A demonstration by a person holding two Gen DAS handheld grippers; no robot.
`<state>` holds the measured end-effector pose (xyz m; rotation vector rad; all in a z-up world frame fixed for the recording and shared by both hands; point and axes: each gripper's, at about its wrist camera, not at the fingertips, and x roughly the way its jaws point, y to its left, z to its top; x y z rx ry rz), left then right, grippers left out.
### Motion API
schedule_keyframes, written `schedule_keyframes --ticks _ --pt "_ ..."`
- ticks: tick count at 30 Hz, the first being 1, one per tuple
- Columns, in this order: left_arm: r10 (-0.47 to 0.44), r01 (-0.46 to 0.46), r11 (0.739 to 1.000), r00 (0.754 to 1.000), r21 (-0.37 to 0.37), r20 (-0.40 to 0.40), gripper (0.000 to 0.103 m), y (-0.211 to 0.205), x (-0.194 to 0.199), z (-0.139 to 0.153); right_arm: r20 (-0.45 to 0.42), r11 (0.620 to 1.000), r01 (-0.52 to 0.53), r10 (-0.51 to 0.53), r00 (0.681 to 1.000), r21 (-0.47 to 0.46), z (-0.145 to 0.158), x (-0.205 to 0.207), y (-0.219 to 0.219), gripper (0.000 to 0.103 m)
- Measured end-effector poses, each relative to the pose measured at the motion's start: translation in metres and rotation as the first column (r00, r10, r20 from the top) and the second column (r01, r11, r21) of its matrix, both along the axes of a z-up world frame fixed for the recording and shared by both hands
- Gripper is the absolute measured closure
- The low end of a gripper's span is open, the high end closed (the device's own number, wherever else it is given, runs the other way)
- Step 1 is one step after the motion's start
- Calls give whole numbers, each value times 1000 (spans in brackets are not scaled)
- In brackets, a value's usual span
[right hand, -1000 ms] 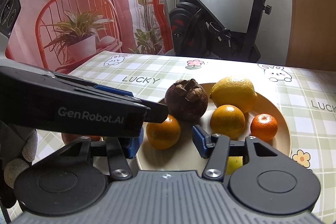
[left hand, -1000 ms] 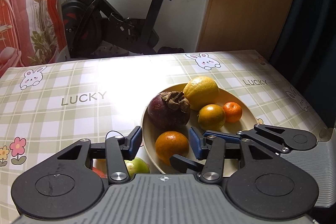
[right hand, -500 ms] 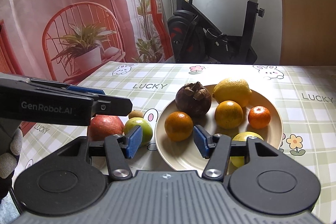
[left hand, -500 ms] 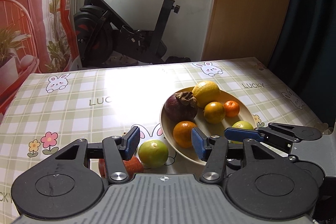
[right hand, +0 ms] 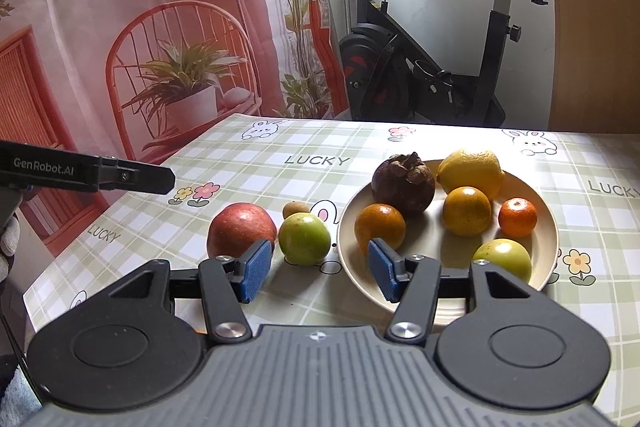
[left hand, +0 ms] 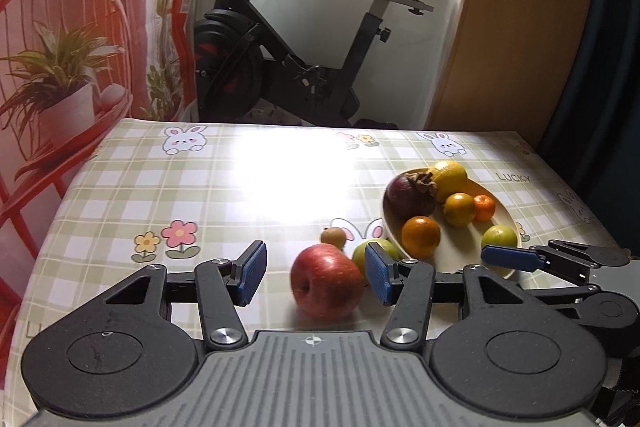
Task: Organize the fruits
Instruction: 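Withdraw both grippers from the plate toward the red apple, then close the right gripper on the red apple while the left gripper pinches it too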
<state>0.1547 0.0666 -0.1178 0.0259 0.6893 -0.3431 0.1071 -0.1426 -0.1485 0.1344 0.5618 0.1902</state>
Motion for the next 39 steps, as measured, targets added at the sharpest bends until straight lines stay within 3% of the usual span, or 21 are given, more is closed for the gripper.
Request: schedule_keyframes --ticks 9,20,23,27,34,39 --pt "43 -44 998 999 -44 -24 41 26 9 -3 -20 997 -64 63 998 -39 -8 12 26 44" --pt "-128 121 988 989 -96 -76 36 -2 49 -48 -79 986 -141 134 988 -85 -29 31 51 43" --pt "-146 135 983 986 -127 -79 34 -4 65 -55 -91 985 -148 141 986 -85 -32 37 54 43" --pt "-148 122 976 979 -179 -140 34 -1 80 -68 -96 984 -166 159 983 -70 -36 44 60 43" --pt "-181 137 958 970 -253 -162 35 8 85 -79 -116 982 -182 175 978 -50 -43 59 68 42" --pt "-216 173 954 964 -246 -158 38 3 78 -81 -113 980 -190 182 977 -63 -44 67 76 38"
